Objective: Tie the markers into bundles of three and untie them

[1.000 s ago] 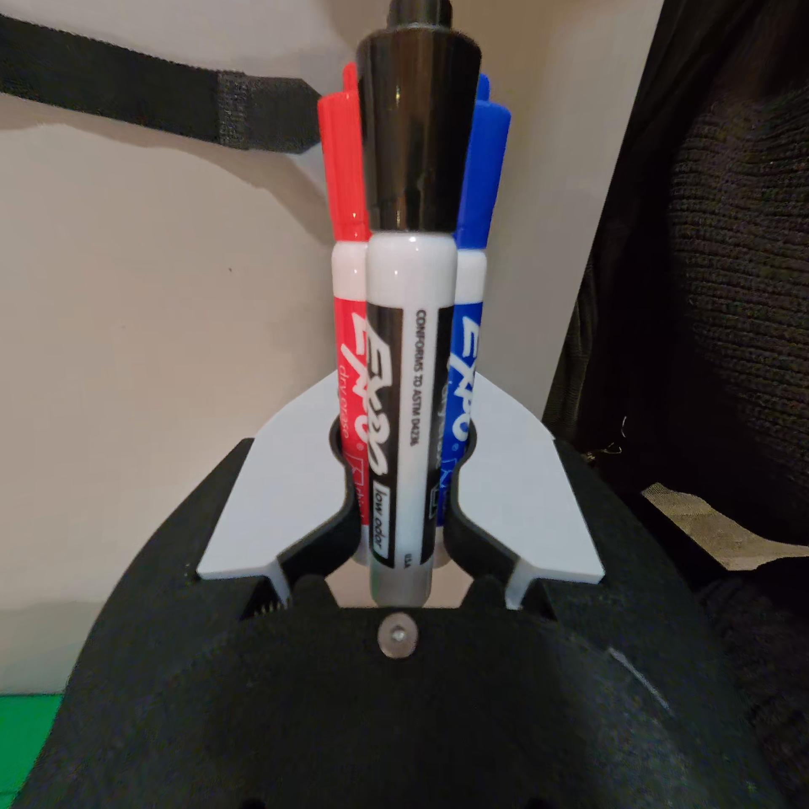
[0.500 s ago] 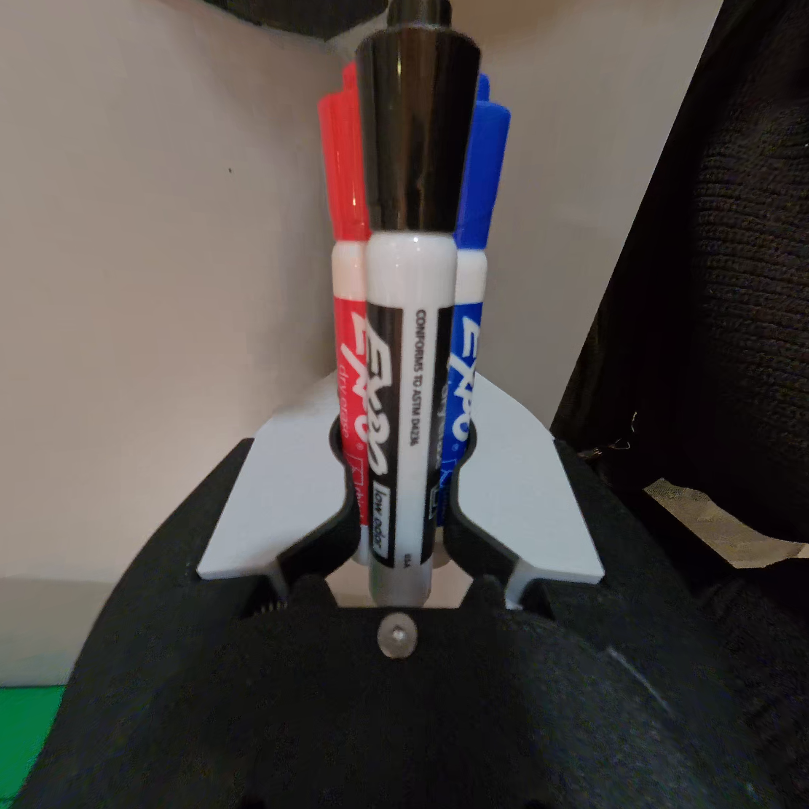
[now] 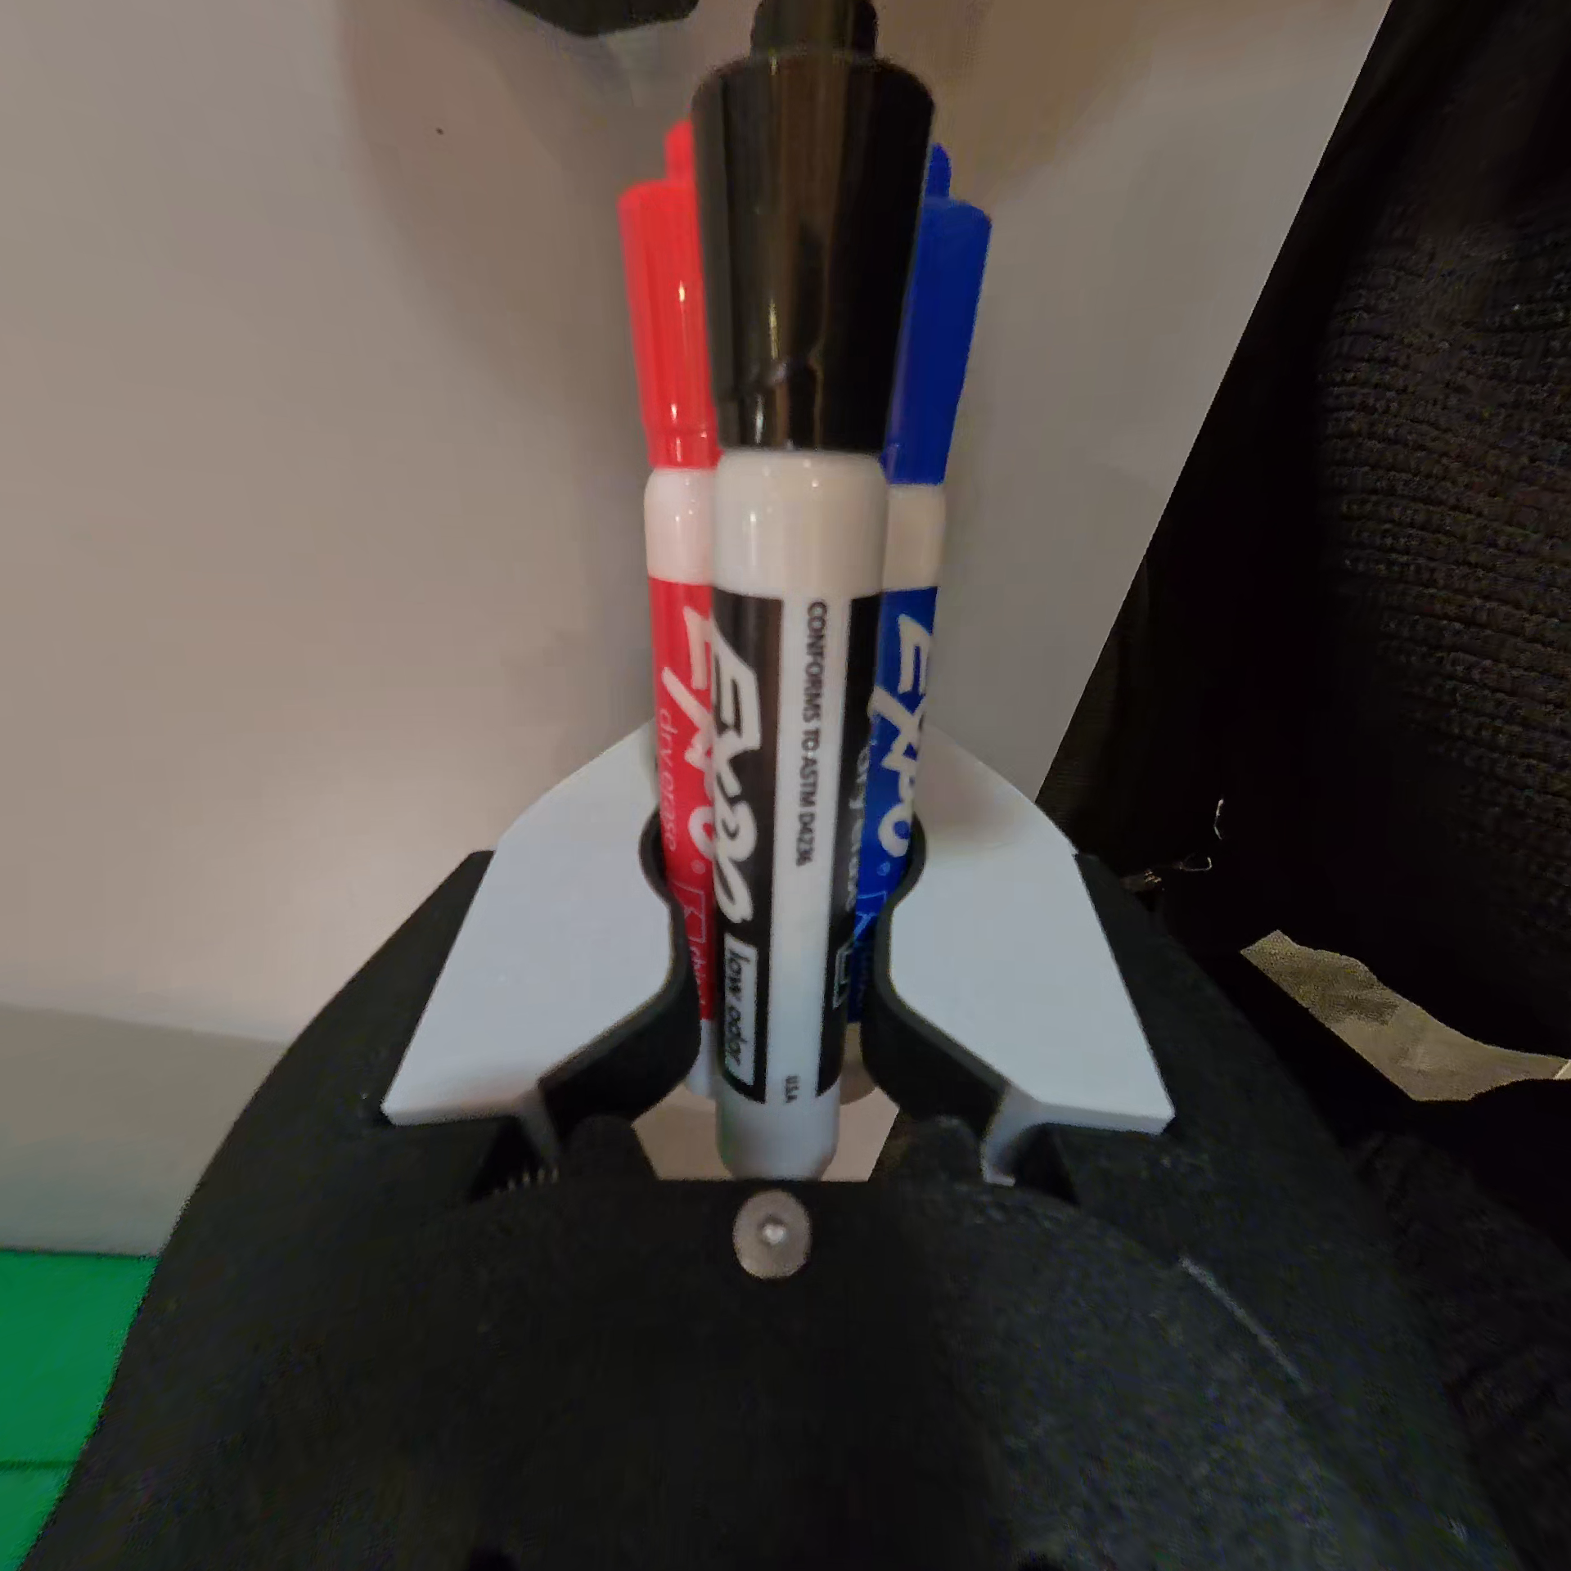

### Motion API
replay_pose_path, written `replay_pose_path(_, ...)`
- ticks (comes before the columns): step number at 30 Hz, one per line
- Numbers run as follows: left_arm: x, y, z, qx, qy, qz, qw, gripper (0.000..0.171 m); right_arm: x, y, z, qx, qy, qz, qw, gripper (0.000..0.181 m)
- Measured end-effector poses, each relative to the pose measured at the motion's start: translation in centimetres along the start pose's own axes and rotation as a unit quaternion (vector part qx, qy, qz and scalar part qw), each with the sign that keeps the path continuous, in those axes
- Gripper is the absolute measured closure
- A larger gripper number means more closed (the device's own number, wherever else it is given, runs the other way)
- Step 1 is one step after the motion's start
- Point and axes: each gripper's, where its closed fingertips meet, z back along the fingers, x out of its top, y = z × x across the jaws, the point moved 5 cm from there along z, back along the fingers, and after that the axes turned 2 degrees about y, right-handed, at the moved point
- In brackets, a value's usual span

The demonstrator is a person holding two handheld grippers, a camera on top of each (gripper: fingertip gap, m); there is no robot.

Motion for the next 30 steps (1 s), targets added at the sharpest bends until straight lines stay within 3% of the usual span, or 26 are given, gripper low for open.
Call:
replay_pose_path(5, -0.3, 0.2, 0.2, 0.001, -0.004, 0.004, 1.0, 0.124, 1.4, 0.9, -1.7, -0.073, 0.011, 0.088, 0.993, 0.138)
replay_pose_path(7, -0.4, 0.2, 0.3, 0.001, -0.006, 0.005, 1.0, 0.124, 1.3, 0.9, -2.0, -0.076, 0.016, 0.094, 0.993, 0.176)
replay_pose_path(8, -0.4, 0.2, 0.3, 0.002, -0.007, 0.006, 1.0, 0.124, 1.5, 0.9, -1.7, -0.07, 0.007, 0.091, 0.993, 0.179)
replay_pose_path(13, -0.5, 0.0, 0.4, 0.002, -0.008, 0.007, 1.0, 0.123, 1.6, -1.1, 2.5, -0.068, -0.01, 0.069, 0.995, 0.179)
replay_pose_path(16, -0.5, 0.0, 0.3, 0.001, -0.008, 0.006, 1.0, 0.123, 0.3, -1.4, 5.4, -0.074, 0.077, 0.143, 0.984, 0.179)
replay_pose_path(18, -0.4, -0.1, 0.3, -0.001, -0.009, 0.005, 1.0, 0.123, -0.7, -0.5, 6.6, -0.076, 0.178, 0.227, 0.954, 0.179)
replay_pose_path(20, -0.3, -0.1, 0.2, -0.003, -0.007, 0.004, 1.0, 0.123, -1.0, 1.1, 6.7, -0.059, 0.238, 0.294, 0.924, 0.179)
replay_pose_path(25, 0.2, -0.2, 0.0, -0.003, 0.001, -0.002, 1.0, 0.123, -1.1, 5.2, 5.3, 0.026, 0.278, 0.432, 0.858, 0.179)
replay_pose_path(28, 0.4, -0.4, 0.0, -0.002, 0.003, -0.005, 1.0, 0.123, -0.7, 6.1, 4.7, 0.057, 0.273, 0.458, 0.844, 0.179)
replay_pose_path(30, 0.5, -0.4, 0.0, -0.001, 0.002, -0.006, 1.0, 0.123, -0.4, 6.3, 4.3, 0.057, 0.262, 0.469, 0.842, 0.168)
